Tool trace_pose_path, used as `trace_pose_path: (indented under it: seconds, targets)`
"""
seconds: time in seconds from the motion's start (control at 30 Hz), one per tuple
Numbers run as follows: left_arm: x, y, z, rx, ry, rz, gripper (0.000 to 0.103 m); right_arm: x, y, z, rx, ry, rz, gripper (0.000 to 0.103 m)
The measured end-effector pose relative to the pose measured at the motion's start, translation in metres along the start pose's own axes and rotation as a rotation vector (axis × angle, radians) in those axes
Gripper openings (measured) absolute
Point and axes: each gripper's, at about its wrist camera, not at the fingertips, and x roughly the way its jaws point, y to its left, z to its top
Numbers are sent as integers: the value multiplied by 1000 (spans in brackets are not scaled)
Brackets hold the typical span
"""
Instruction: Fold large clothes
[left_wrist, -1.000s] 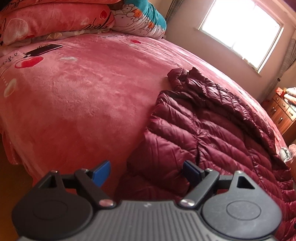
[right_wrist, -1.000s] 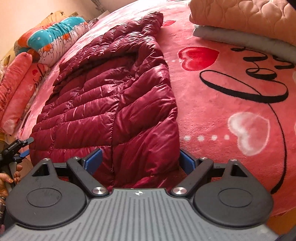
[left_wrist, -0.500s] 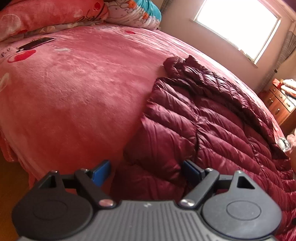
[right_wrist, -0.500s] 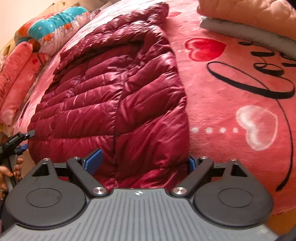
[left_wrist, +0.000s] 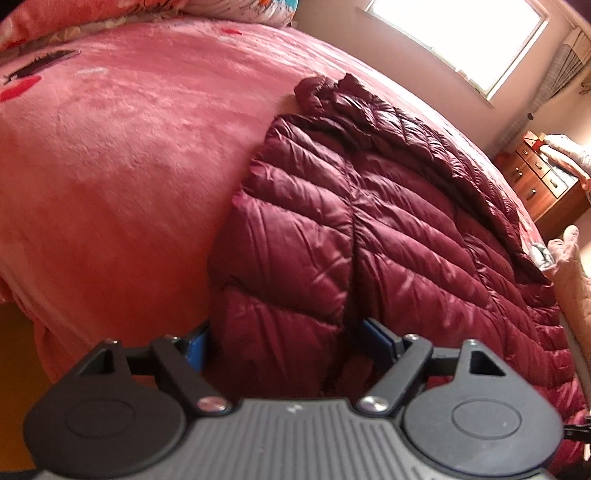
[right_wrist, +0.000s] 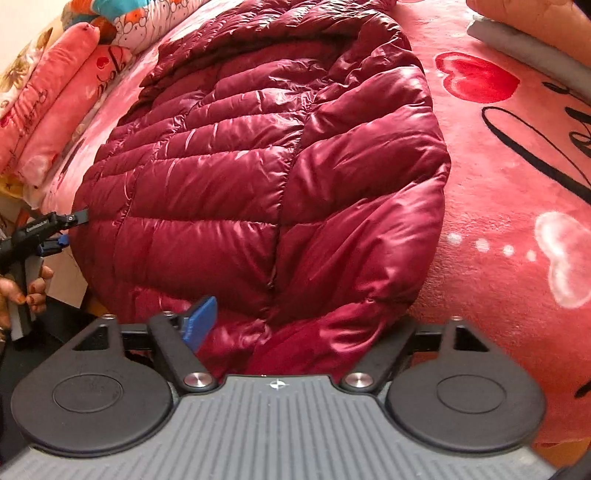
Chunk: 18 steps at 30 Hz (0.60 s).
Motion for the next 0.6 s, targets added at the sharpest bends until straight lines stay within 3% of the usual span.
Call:
trace_pose_path:
  seconds: [0.07,0.17,0.27,0.4,0.53,0.6]
  targets:
    - [0,-1,-1,-3,21,-16,75,0,-1,2,2,-5,10,70]
    - [-1,-5,-1,8,44,-46,67,-1,-3,4,13,-10,16,51]
    - [-2,-12,-2,46,65,-91,64,-3,0,3,0,-23,17,43]
    - [-1,-26,-6,122,87,-130,81,-6,1,5,-24,-43,9,35]
    - [4,-33,-8,177,103,-112,79,-7,-3,9,-14,-52,25,32]
    - [7,-34,-9,193,119,-93,71,-6,-4,10,-8,-50,29,32]
